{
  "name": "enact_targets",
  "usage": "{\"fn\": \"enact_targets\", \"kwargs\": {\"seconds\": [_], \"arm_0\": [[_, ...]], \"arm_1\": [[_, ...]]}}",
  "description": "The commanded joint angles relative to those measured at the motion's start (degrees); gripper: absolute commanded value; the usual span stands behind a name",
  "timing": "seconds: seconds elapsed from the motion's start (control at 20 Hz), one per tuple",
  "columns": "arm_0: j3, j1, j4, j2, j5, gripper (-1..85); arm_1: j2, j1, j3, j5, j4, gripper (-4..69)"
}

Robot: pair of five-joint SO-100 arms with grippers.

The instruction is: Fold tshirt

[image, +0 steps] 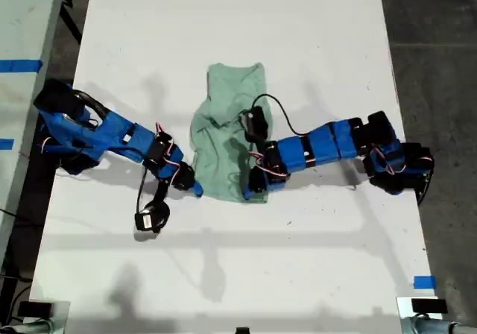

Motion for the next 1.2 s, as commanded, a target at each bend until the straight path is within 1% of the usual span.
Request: {"fn": "enact_targets", "kwargs": {"seconds": [0.0,0.05,0.1,0.15,0.3,0.35,0.45,0.5,0.6,0.75,0.9,1.0,1.15], "arm_0": [[-9.7,-0.1,2.7,-5.2,3.6,11.6],[-12.5,-0.3,4.7,-7.2,4.4,5.1],[-14.9,-0.3,6.4,-8.8,5.1,0.3],[-17.6,-0.2,8.6,-10.2,4.9,0.0],[-29.1,0.3,18.2,-16.2,4.7,0.0],[-32.4,0.6,20.3,-17.7,5.0,0.0],[-40.9,1.3,25.9,-21.4,5.4,0.0],[-44.8,1.9,27.7,-22.6,5.8,0.0],[-50.0,3.5,28.7,-22.4,6.1,0.0],[-54.8,7.1,30.6,-19.9,5.0,0.0],[-54.8,10.0,28.5,-14.1,4.7,0.0],[-54.8,9.3,28.2,-11.4,5.4,0.0],[-54.9,2.4,29.3,-8.0,11.3,0.0]], "arm_1": [[0.0,1.1,-4.0,-1.2,-1.3,18.4],[-0.4,1.0,-4.1,-1.1,-1.3,8.4],[-0.6,0.8,-4.2,-1.3,-1.6,5.2],[-0.8,0.6,-4.2,-1.6,-1.9,3.6],[-0.5,-0.5,-4.5,-1.9,-2.0,0.4],[0.0,-1.1,-4.5,-2.0,-2.0,-0.8],[1.6,-2.5,-4.6,-2.2,-1.7,-1.2],[2.7,-3.3,-4.6,-2.3,-1.2,-1.2],[5.5,-5.9,-4.6,-1.4,-0.1,-1.2],[10.0,-12.0,-5.0,1.3,1.8,-1.2],[12.1,-15.1,-7.6,2.6,1.9,-1.2],[13.3,-13.1,-7.9,0.3,2.1,-1.2],[15.7,-4.6,-7.6,-7.3,4.7,-1.2]]}}
